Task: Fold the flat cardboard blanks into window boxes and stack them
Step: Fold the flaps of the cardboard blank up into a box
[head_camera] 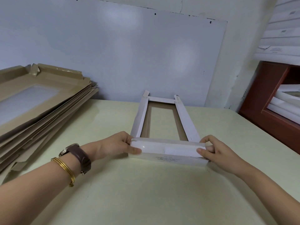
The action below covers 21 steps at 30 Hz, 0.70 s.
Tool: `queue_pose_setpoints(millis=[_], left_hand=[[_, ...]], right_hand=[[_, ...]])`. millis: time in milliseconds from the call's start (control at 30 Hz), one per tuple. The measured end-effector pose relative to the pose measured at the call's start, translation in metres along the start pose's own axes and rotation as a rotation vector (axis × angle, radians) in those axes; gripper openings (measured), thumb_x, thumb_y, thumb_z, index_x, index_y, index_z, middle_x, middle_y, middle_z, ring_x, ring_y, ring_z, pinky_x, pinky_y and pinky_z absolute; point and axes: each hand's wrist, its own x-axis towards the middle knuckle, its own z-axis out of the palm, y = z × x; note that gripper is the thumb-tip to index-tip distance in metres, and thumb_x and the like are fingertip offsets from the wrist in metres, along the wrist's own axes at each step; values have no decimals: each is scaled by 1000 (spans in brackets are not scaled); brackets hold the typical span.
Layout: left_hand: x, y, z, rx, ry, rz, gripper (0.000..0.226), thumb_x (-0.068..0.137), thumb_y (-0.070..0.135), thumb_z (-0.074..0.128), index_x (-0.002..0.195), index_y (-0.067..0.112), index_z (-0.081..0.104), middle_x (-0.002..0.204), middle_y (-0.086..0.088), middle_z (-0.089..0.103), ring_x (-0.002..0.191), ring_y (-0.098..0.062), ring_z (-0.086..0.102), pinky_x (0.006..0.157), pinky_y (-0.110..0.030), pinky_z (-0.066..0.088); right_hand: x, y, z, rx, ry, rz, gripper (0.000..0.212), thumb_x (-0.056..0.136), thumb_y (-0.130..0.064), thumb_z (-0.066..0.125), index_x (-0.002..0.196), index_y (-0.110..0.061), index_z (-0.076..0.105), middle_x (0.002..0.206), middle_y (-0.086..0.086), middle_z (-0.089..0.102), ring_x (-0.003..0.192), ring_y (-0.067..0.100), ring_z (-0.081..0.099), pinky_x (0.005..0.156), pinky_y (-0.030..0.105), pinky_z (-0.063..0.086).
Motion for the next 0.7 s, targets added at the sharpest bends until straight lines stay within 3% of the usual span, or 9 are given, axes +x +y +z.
queue_pose_setpoints(millis=[67, 133, 233, 367, 467, 600, 700], left_hand=[[1, 1, 0, -13, 25, 17, 8, 85, 9, 71, 90, 9, 65, 78, 2, 61, 70, -12, 54, 69, -22, 41], [2, 0, -1, -7, 57, 37, 27, 85, 10, 72, 102, 13, 51, 85, -6, 57, 74, -18, 48, 70, -29, 38], [1, -2, -1, 77, 43, 104, 36, 89, 14, 68, 102, 25, 37, 82, -13, 48, 72, -20, 38, 66, -32, 35], [3, -4, 2, 258, 54, 165, 18, 93, 21, 63, 105, 25, 50, 76, 2, 46, 68, -15, 37, 65, -24, 35], [4, -7, 3, 346, 92, 171, 14, 93, 28, 62, 105, 26, 57, 70, 12, 43, 64, -7, 39, 63, -16, 34], [3, -9, 5, 416, 98, 163, 26, 84, 30, 73, 105, 27, 58, 76, 12, 48, 66, -7, 43, 63, -16, 38], [4, -11, 7, 474, 96, 168, 27, 84, 23, 72, 107, 27, 58, 82, 11, 50, 66, -3, 44, 62, -11, 37]], right_hand=[[1, 1, 2, -49, 15, -27, 19, 96, -19, 58, 103, -25, 41, 58, -1, 33, 53, 11, 31, 54, 23, 26], [-1, 2, 4, -129, 2, -78, 20, 97, -20, 54, 101, -31, 38, 55, -7, 32, 51, 8, 29, 51, 18, 27], [-2, 5, 7, -200, 3, -112, 14, 99, -23, 50, 90, -34, 50, 55, -10, 37, 53, 7, 32, 53, 17, 31], [-3, 6, 10, -190, -15, -101, 7, 94, -40, 57, 88, -35, 59, 58, -9, 42, 53, 6, 36, 54, 18, 32], [-7, 5, 11, -248, -42, -110, 17, 81, -36, 73, 89, -34, 58, 60, -16, 52, 55, 2, 44, 52, 11, 36], [-10, 8, 15, -434, -30, -155, 11, 89, -30, 64, 94, -35, 56, 84, -14, 52, 77, -4, 48, 65, 13, 36], [-12, 12, 19, -453, -43, -131, 8, 93, -32, 56, 97, -38, 56, 96, -13, 41, 82, 1, 47, 67, 16, 37]])
